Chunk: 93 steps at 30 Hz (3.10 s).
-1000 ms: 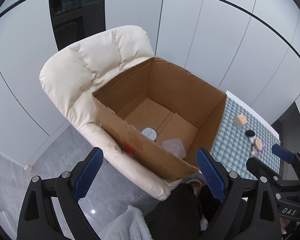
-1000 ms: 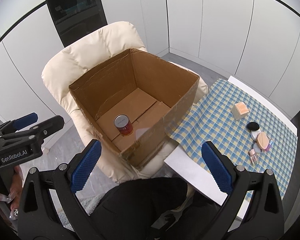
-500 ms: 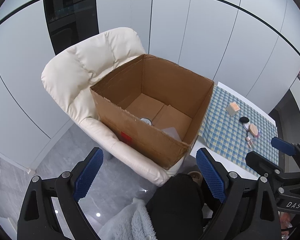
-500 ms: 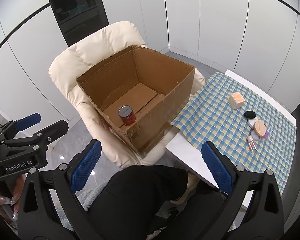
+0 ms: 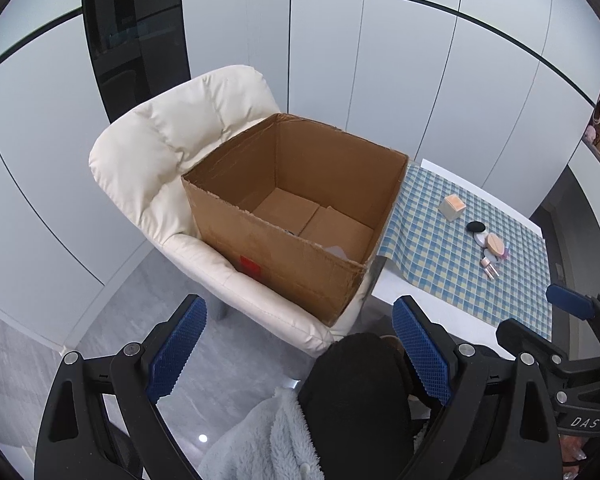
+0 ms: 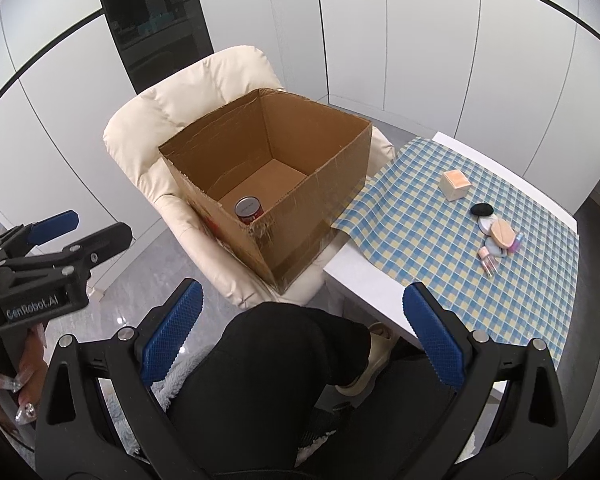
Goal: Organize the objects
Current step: 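Withdraw both open tools from the cardboard box, then move both open tools from the box toward the items on the checked table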
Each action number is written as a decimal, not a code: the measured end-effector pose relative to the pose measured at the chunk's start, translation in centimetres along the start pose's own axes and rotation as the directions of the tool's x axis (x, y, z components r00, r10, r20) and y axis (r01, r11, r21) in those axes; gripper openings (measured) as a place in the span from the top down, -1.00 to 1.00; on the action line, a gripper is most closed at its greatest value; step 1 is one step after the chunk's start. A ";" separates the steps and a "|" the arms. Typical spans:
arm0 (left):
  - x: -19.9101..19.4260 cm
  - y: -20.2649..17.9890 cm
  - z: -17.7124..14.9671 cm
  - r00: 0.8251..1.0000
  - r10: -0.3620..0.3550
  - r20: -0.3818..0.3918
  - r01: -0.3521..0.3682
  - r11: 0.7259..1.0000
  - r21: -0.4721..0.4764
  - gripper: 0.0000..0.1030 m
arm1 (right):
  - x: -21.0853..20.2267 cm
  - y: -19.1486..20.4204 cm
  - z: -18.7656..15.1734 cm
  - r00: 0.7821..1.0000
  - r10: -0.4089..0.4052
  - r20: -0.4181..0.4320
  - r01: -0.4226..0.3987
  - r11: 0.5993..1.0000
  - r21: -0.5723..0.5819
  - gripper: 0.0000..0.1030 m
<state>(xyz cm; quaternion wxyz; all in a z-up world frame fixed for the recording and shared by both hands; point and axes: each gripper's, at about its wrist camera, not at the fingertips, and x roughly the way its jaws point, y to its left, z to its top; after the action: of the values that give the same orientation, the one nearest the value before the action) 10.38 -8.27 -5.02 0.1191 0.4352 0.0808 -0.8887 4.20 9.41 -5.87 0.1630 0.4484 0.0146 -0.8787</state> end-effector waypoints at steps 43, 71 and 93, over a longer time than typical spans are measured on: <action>-0.1 -5.3 -0.2 0.996 -0.088 -0.016 0.089 0.989 0.122 -0.83 | -2.4 -4.0 -2.8 0.997 -0.083 -0.001 0.082 0.991 0.110 -0.97; 1.4 -15.8 -0.5 0.975 -0.210 -0.069 0.221 0.926 0.307 -0.83 | -5.1 -12.7 -7.3 0.977 -0.210 -0.044 0.213 0.923 0.319 -0.97; 3.1 -20.7 -0.6 0.965 -0.245 -0.089 0.261 0.901 0.346 -0.83 | -4.9 -17.7 -9.4 0.959 -0.272 -0.077 0.280 0.875 0.395 -0.97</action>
<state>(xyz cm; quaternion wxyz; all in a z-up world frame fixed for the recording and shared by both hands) 3.16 11.33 -7.02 -0.0793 0.4544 -0.0223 -0.8870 8.94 29.13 -9.72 -0.0598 0.4739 -0.1009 -0.8727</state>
